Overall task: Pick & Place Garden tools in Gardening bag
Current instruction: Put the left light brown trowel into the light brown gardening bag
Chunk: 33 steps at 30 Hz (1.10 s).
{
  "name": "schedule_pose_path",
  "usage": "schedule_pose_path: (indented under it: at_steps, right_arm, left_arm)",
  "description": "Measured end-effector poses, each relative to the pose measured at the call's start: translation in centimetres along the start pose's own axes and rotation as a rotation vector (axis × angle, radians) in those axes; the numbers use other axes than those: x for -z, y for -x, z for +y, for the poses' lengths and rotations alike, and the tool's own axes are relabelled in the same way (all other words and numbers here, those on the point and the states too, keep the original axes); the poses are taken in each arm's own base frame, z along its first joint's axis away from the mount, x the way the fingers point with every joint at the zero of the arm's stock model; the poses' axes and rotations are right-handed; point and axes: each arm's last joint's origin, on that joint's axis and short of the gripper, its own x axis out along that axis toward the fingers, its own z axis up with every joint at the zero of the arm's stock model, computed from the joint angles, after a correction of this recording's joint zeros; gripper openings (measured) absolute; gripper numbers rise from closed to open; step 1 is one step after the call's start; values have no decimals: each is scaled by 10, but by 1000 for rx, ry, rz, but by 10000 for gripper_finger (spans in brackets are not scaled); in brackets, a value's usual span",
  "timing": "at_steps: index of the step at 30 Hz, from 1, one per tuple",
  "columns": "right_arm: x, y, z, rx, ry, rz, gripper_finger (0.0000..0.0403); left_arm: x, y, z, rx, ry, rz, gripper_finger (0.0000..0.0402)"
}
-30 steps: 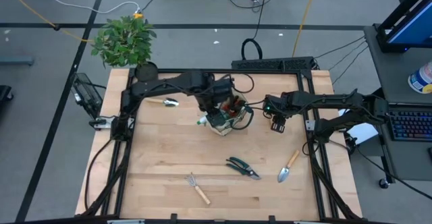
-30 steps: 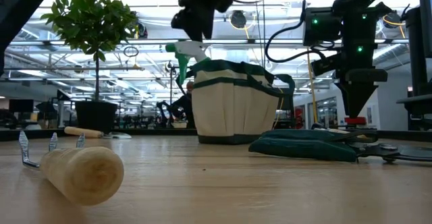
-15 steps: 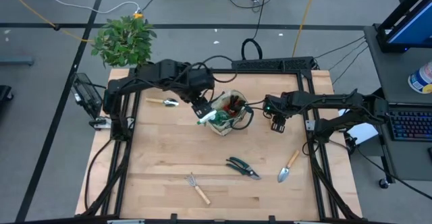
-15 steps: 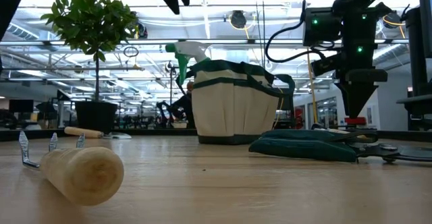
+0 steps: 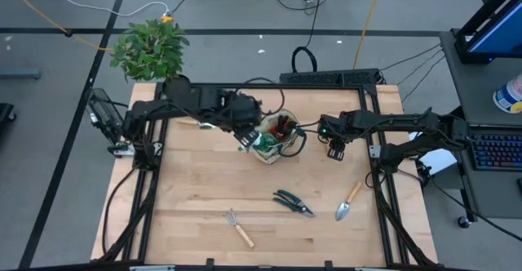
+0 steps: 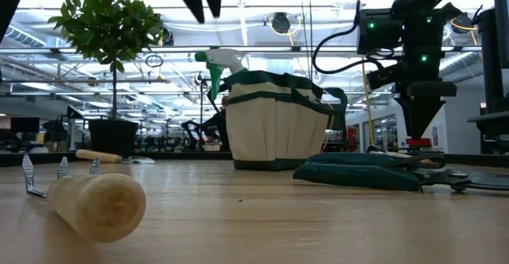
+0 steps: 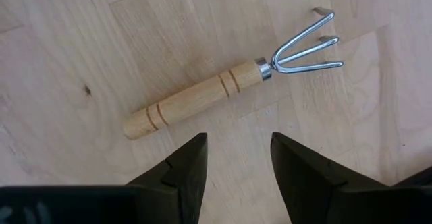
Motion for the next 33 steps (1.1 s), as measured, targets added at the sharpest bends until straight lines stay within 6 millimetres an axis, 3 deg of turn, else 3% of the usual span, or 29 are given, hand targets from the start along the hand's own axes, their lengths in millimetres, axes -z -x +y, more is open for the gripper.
schedule_pose_path:
  at_steps: [8,17,21,26,33]
  right_arm:
    - [0,0,0,0,3,0,157]
    - [0,0,0,-1,3,-1,157]
    - [0,0,0,0,3,-1,157]
    - [0,0,0,-1,3,-1,157]
    - [0,0,0,0,1,-1,157]
  left_arm:
    - [29,-33,1,-99,172,137,207]
    - [75,-20,49,-156,562,151,169]
    - [98,-23,67,-191,736,169,150]
    - [120,-36,82,-251,779,174,141]
    - [132,-64,86,-247,833,162,140]
